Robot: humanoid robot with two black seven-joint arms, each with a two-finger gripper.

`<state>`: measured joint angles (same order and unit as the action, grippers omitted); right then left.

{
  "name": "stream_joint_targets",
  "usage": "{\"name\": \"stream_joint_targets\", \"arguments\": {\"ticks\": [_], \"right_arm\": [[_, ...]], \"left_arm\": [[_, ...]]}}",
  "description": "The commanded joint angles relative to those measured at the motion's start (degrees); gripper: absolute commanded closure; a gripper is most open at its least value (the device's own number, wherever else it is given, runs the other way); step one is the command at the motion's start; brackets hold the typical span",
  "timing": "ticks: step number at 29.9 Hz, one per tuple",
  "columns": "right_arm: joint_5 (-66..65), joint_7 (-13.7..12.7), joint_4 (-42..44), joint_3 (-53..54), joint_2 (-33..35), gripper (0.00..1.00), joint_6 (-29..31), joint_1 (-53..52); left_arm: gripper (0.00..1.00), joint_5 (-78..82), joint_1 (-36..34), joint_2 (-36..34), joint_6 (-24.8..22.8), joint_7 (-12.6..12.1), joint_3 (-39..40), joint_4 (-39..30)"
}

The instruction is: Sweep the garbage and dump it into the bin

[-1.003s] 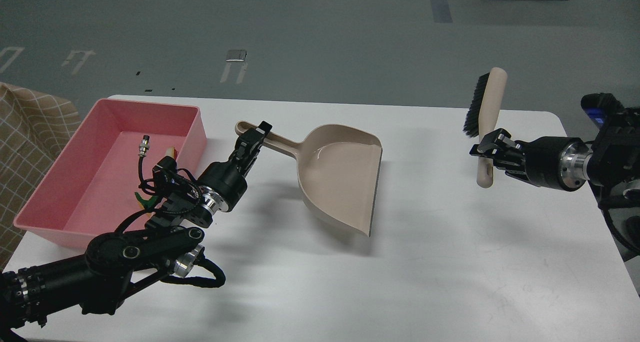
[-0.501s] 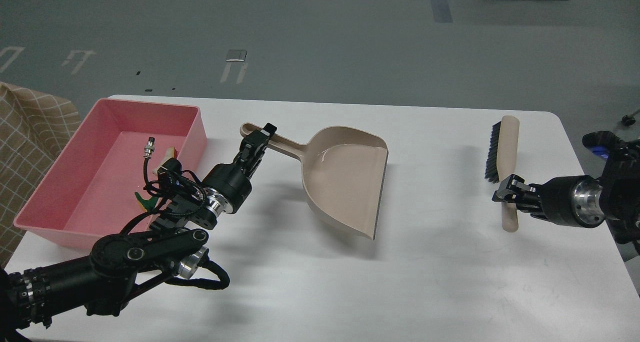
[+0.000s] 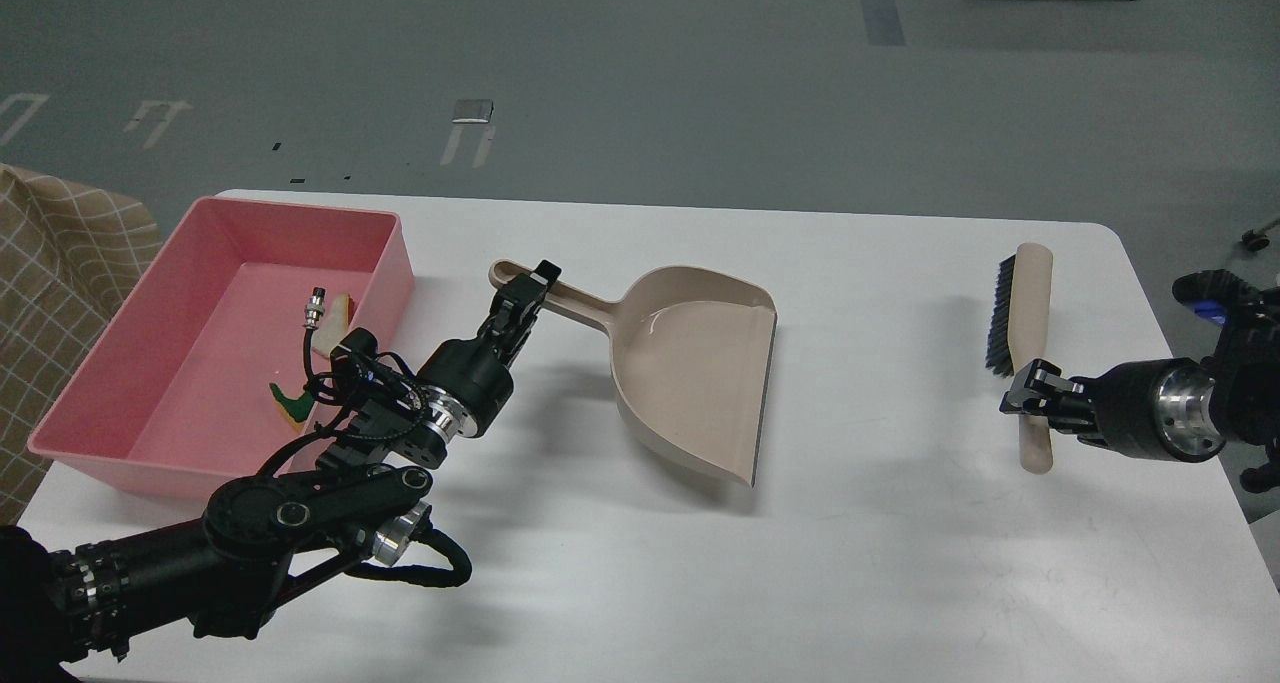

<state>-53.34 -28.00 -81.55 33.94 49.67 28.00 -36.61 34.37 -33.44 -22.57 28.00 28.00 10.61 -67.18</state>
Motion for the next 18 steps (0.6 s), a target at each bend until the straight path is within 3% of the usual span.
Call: {"name": "stream_joint_targets", "arguments": {"ticks": [1, 18], "right_arm": [[0.0, 0.0, 0.3, 0.0, -0.3, 0.9, 0.0, 0.0], [-0.1, 0.0, 0.4, -0.9, -1.2, 0.8, 0.0, 0.4]], "left_arm": [[1.0, -0.1, 0.0, 0.3, 0.0, 0.0, -0.1, 0.4], [1.0, -0.1, 1.4, 2.1, 0.0, 0.0, -0.1, 2.9]]}}
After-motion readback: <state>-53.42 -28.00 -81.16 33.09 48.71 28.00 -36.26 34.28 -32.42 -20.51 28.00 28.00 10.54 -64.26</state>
